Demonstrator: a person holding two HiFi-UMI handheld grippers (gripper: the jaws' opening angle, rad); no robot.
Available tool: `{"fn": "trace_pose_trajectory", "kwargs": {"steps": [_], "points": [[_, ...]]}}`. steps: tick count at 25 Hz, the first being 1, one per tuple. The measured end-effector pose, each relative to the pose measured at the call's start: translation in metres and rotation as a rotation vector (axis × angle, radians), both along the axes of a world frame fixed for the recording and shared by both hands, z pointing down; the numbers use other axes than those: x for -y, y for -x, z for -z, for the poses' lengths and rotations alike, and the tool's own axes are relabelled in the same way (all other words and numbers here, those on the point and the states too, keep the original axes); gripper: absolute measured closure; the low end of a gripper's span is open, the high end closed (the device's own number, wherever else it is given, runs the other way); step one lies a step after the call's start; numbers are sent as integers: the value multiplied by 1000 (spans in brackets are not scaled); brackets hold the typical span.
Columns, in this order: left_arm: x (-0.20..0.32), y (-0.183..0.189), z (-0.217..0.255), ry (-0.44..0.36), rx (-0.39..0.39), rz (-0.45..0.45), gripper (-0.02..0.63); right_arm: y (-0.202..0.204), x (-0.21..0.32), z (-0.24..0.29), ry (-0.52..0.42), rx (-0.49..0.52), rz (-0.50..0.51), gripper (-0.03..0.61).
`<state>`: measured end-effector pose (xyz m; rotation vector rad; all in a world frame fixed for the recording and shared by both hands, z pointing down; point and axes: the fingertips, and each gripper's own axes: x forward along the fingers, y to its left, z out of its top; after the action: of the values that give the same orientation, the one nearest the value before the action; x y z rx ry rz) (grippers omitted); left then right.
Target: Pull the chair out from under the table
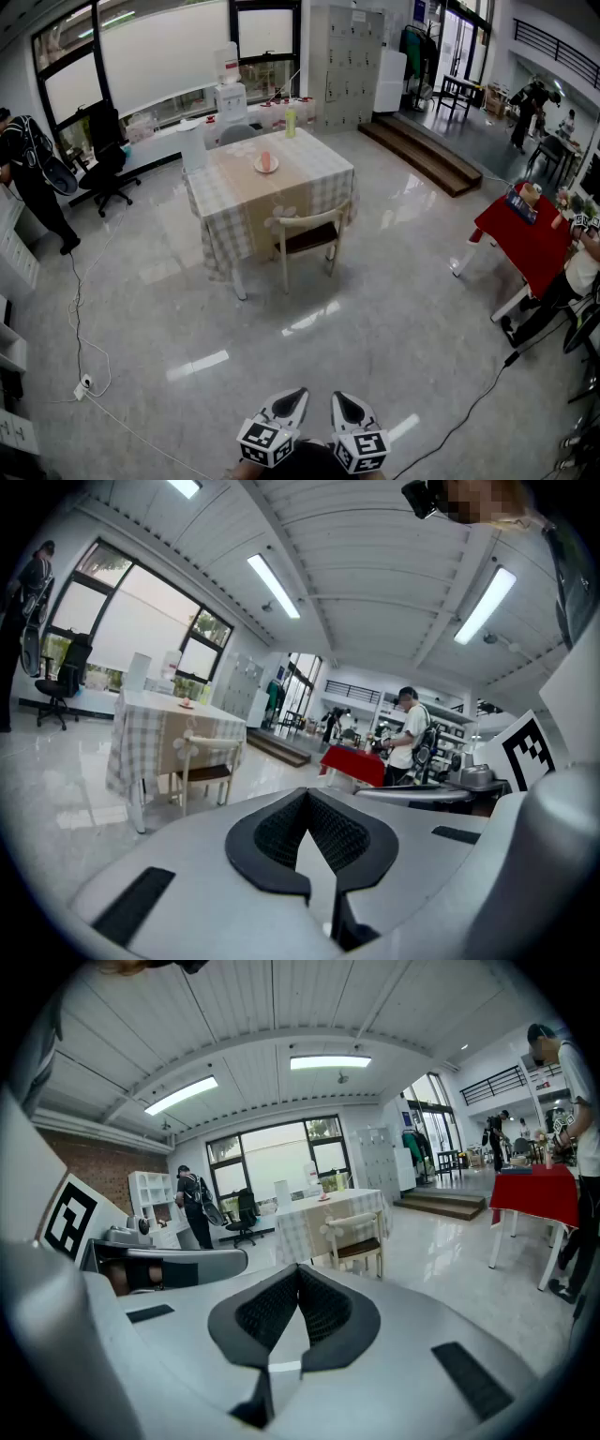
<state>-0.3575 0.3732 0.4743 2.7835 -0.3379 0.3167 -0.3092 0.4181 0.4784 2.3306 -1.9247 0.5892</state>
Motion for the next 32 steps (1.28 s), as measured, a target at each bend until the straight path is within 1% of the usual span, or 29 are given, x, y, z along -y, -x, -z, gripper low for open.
{"fn": "trace_pose_trajectory", "kwargs": {"steps": [2,5,9,12,16,23,32], "points": [[-8,-4,-1,-8,-8,-5,606,-2,-7,-5,-3,8,1,568],[-16,-7,-3,-13,3,-12,606,-3,-16,-6,-21,24,2,568],[-22,-9,-3,1,7,-8,606,-8,-26,-11,-15,55,-28,568],[-21,-14,-3,-1,3,-10,606,-14,-24,-16,-23,96,-47,568],[-12,-17,-10,22,24,-3,606,-15,-16,-19,-7,92,-27,568],[24,-54,-13,34,12,-8,606,-48,18,-24,5,85,-26,568],[115,-113,2,28,11,-20,606,-102,110,-17,13,94,-24,568]]}}
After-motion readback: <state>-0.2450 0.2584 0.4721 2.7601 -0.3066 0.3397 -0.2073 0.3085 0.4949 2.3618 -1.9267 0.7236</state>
